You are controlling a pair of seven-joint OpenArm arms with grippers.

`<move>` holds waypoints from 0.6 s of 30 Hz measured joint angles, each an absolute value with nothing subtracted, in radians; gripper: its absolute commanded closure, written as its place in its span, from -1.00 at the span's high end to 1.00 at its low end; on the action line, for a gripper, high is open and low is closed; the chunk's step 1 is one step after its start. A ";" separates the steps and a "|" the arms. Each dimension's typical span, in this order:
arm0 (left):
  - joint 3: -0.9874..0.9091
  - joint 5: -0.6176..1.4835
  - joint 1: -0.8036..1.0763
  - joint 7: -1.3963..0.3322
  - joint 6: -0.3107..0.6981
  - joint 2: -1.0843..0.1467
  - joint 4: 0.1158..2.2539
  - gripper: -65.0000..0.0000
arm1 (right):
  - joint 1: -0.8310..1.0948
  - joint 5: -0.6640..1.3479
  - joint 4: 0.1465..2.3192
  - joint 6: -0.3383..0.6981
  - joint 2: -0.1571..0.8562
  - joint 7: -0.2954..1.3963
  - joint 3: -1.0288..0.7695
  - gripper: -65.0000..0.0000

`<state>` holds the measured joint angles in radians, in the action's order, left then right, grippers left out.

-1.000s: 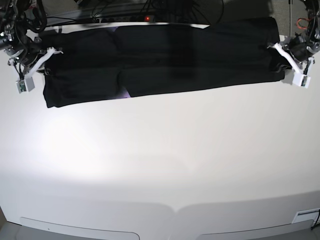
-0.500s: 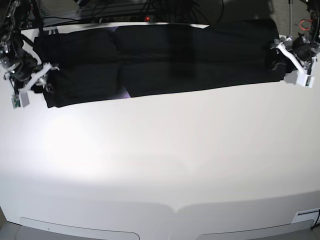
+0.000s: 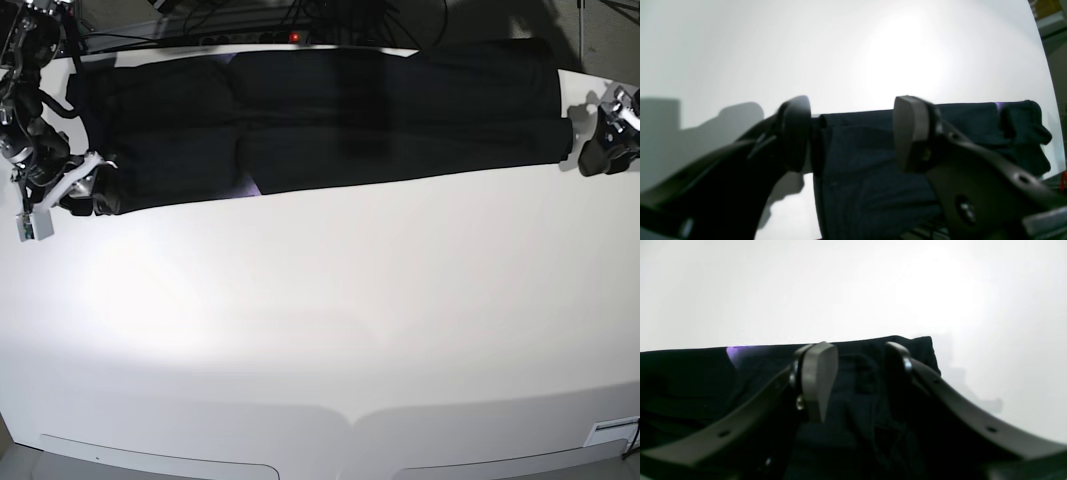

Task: Fold the T-shirt properly
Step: 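Grasp the ends of the folded strip with both grippers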

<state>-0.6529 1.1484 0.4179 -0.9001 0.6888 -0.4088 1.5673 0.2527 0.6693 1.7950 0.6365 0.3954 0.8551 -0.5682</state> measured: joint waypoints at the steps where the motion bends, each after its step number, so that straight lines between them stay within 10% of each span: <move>1: -0.653 1.144 0.418 -0.893 0.688 -0.401 1.567 0.18 | 0.253 0.669 1.795 0.636 0.395 0.855 -0.568 -0.14; 18: -0.653 0.765 0.415 -0.800 0.682 -0.217 1.484 0.18 | 0.252 0.692 1.795 0.656 0.396 0.855 -0.568 -0.14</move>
